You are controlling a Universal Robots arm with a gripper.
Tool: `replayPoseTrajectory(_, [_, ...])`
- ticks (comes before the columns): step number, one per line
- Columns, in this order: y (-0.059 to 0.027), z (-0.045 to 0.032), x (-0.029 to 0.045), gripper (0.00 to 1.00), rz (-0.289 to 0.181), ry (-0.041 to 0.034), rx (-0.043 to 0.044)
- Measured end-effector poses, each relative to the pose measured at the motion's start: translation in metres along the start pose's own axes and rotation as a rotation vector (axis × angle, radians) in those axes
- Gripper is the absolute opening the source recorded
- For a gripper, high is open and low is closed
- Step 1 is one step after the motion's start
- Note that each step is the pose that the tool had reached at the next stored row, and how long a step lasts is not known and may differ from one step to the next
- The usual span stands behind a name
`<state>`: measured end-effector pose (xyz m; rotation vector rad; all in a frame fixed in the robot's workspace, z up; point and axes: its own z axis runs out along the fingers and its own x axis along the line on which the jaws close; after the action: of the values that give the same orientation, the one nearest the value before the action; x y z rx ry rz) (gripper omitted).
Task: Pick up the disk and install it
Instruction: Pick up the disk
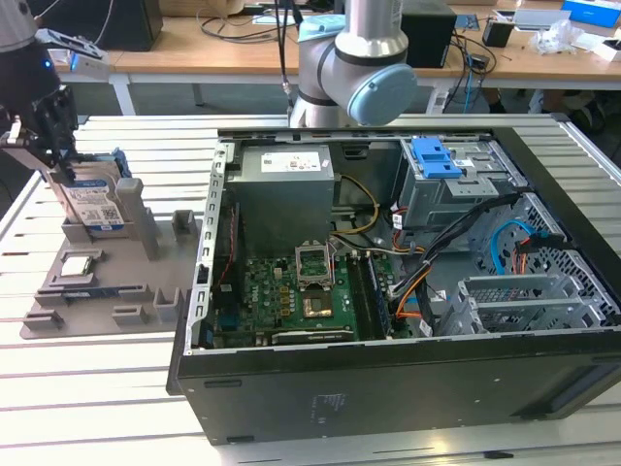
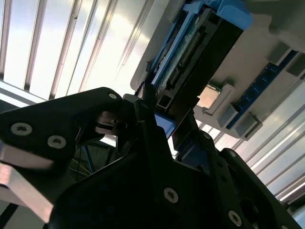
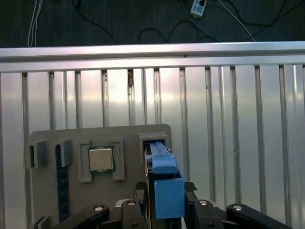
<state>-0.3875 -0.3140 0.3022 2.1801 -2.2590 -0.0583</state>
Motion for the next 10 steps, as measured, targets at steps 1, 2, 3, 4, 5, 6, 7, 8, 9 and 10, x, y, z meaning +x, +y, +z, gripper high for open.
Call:
replayPoseTrajectory(1, [0.0011,0.0027,0.0001,0.42,-0.003,0.0,-0.0001])
replayPoseTrajectory(2, [0.0012,0.004,0.0002,0.42,-0.005,0.0001,-0.0001])
replayPoseTrajectory(3, [0.0012,0.0052,0.0003,0.42,-0.007,0.0002,-0.0002])
replayPoseTrajectory(4, [0.0012,0.0067,0.0003,0.42,-0.008,0.0002,-0.0003])
replayPoseTrajectory(5, [0.0011,0.0079,0.0003,0.42,-0.01,0.0002,-0.0002])
replayPoseTrajectory(6, [0.0011,0.0093,0.0003,0.42,-0.012,0.0003,-0.0002])
replayPoseTrajectory(7, [0.0011,0.0095,0.0003,0.42,-0.012,0.0004,-0.0005])
replayPoseTrajectory(8, [0.0011,0.0095,0.0003,0.42,-0.012,0.0005,-0.0007])
replayPoseTrajectory(9, [0.0011,0.01,0.0003,0.42,-0.012,0.0003,-0.0003])
replayPoseTrajectory(10, [0.0011,0.0107,0.0003,0.42,-0.012,0.0002,0.0])
